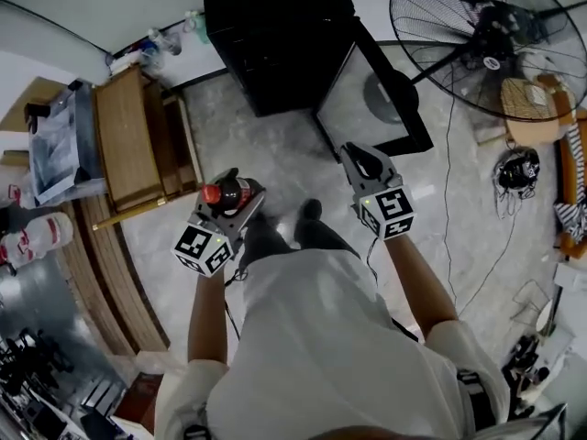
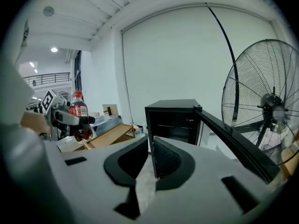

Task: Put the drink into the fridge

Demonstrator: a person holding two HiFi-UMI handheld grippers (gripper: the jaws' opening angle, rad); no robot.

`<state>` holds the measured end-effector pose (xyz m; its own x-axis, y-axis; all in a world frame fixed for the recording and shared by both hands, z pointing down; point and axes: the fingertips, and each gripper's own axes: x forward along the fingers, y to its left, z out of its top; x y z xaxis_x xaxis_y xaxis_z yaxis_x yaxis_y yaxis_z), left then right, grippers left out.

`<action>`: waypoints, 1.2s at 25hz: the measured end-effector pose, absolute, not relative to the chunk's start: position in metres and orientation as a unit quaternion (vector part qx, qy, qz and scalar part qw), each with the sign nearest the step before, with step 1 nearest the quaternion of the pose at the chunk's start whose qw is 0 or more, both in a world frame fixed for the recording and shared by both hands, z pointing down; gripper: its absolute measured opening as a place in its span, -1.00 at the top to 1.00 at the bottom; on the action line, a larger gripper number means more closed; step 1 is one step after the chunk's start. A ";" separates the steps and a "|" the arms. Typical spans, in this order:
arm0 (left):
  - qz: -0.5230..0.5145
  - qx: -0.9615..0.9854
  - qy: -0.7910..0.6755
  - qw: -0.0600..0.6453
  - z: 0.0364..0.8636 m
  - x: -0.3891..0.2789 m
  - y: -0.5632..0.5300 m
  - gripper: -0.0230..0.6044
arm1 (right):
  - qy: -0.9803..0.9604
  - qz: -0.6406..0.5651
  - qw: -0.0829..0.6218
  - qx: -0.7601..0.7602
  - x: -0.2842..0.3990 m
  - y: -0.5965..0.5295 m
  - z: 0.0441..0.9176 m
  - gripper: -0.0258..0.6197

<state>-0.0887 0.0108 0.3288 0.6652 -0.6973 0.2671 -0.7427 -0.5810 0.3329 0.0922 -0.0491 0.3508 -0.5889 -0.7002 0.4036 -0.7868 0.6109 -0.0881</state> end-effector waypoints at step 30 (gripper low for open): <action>0.082 0.913 -0.363 0.167 0.592 -0.150 -0.203 -0.02 | -0.914 0.045 0.137 0.379 -0.012 -0.273 0.591 0.80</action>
